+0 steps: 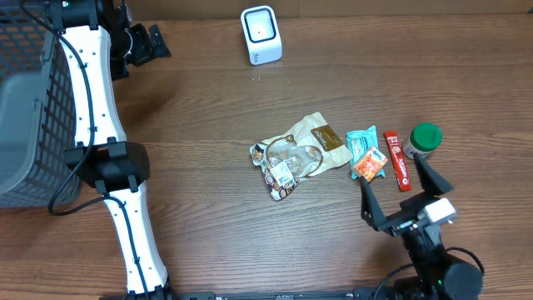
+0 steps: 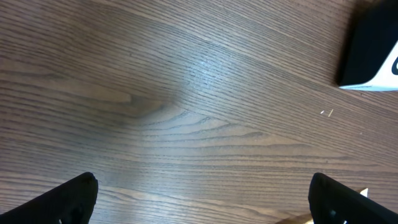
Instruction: Scan the item barcode
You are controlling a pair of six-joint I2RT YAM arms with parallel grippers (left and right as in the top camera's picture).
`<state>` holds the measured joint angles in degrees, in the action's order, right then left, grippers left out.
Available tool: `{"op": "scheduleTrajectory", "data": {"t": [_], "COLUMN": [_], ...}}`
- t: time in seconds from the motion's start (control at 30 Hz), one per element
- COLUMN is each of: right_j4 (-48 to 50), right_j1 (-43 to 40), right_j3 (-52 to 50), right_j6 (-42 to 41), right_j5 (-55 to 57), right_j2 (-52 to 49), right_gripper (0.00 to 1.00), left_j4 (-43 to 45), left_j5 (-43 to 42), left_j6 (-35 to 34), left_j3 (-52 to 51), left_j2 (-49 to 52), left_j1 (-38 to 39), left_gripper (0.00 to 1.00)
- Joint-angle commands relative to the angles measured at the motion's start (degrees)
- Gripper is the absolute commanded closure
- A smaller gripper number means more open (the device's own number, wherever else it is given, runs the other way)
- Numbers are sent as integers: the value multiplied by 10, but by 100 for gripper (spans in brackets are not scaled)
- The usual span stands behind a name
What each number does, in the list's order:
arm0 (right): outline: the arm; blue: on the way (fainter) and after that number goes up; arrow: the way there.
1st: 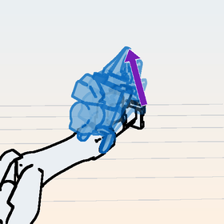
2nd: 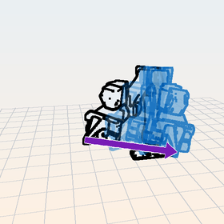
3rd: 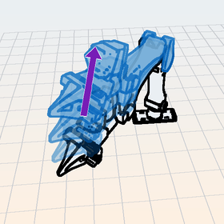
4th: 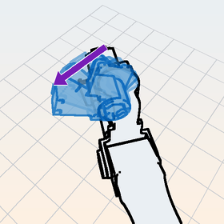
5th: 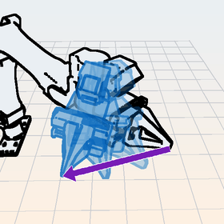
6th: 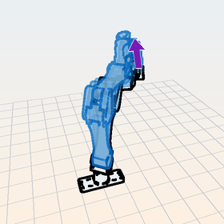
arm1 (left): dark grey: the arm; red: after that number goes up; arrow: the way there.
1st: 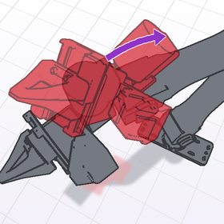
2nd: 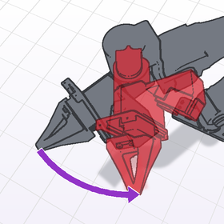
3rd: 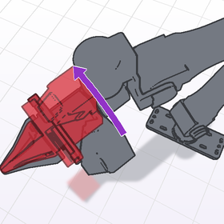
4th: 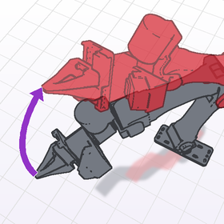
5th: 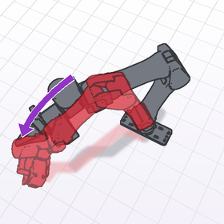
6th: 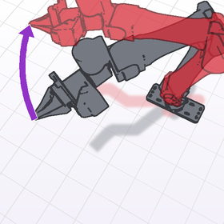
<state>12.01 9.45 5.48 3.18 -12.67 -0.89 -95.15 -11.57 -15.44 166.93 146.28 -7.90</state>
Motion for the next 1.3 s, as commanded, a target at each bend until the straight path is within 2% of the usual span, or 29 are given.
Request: {"op": "scheduleTrajectory", "data": {"t": [0.0,0.1,0.4,1.27], "right_j4": [3,3,-161,-158], "right_j1": [-2,-2,-2,-2], "right_j3": [-30,-51,-50,-50], "right_j6": [0,0,-1,-2], "right_j5": [-3,-3,6,36], "right_j2": [7,7,7,7], "right_gripper": [0,0,0,0], "left_j4": [0,0,0,0], "left_j5": [2,2,2,2], "left_j6": [2,2,2,2], "left_j3": [10,10,10,10], "left_j2": [-4,-4,-4,-4], "left_j1": [1,1,1,1], "left_gripper": [0,0,0,0]}}
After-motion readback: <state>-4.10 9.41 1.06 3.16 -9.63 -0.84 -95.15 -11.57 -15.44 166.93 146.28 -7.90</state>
